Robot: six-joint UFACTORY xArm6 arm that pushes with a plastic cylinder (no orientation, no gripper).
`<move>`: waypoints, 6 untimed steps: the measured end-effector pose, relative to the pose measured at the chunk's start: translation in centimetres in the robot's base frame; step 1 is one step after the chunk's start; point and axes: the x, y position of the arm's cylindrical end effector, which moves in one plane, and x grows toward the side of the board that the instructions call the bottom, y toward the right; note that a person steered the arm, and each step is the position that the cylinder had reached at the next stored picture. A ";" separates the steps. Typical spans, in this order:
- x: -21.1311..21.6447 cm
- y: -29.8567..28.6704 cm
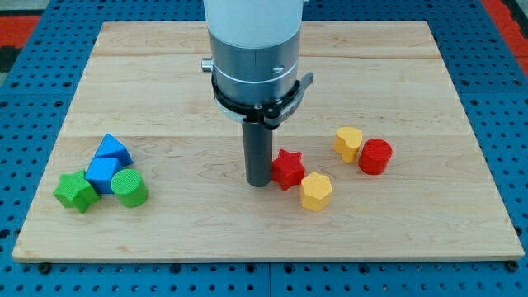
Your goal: Move your arm towards the yellow hexagon
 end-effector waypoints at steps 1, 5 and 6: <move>1.1 0.0; 6.3 8.6; 5.9 10.8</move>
